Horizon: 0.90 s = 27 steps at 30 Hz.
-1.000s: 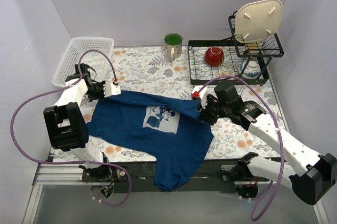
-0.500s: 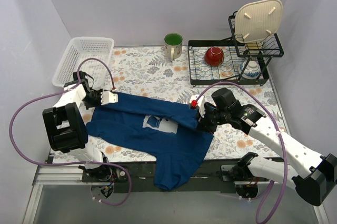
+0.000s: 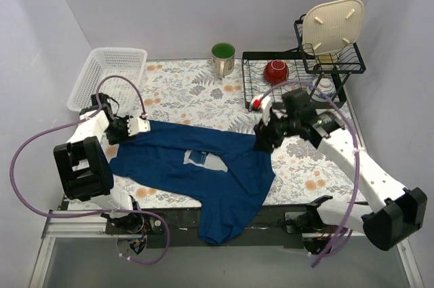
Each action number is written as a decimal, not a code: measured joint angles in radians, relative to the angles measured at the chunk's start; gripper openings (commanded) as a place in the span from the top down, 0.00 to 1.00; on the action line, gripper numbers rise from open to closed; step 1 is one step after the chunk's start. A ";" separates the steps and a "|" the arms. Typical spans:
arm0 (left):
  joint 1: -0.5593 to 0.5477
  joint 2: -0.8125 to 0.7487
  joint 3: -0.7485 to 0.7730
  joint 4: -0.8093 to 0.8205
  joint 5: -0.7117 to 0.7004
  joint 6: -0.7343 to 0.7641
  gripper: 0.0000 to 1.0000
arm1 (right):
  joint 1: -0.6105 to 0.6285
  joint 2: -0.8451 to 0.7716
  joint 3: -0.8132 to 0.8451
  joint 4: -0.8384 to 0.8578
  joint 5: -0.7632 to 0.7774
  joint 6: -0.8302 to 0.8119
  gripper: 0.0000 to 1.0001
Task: Roll the t-shirts
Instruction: Fold the T-shirt at the center of the board.
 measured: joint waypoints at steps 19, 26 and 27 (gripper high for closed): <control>-0.237 -0.218 -0.118 0.106 0.209 -0.816 0.49 | -0.253 0.317 0.109 0.104 0.199 0.088 0.37; -0.237 -0.133 -0.111 0.131 0.230 -0.993 0.50 | -0.288 0.434 0.105 0.105 0.196 0.157 0.40; -0.237 -0.123 -0.110 0.130 0.230 -1.005 0.50 | -0.292 0.451 0.106 0.103 0.195 0.148 0.43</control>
